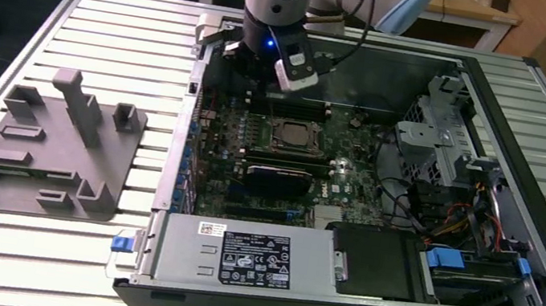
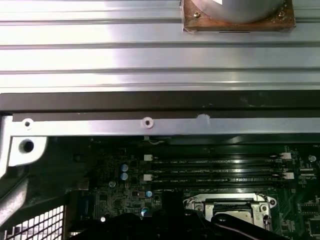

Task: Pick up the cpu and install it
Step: 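Install the first cpu locking lever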

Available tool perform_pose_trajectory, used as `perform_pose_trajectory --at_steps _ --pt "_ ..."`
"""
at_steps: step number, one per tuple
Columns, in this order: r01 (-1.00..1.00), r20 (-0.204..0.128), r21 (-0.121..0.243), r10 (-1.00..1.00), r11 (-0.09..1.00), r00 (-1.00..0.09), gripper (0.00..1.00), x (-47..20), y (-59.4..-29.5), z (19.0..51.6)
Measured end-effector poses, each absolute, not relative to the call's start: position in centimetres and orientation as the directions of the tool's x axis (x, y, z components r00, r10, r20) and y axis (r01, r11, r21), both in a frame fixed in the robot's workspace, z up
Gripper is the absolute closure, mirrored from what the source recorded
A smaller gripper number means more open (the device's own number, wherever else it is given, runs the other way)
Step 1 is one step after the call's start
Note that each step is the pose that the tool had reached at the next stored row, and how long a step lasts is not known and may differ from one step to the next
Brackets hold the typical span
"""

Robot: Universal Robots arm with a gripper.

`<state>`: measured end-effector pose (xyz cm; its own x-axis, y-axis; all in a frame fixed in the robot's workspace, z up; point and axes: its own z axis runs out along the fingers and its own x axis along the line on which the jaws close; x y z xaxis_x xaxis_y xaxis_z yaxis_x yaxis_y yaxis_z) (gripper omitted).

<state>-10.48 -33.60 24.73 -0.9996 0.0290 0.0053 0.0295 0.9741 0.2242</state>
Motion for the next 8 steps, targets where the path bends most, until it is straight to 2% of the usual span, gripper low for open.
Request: perform_pose_trajectory --at_steps 8 --pt "0.032 0.006 0.224 0.031 0.974 -1.000 0.89 -8.5 -33.6 24.7"
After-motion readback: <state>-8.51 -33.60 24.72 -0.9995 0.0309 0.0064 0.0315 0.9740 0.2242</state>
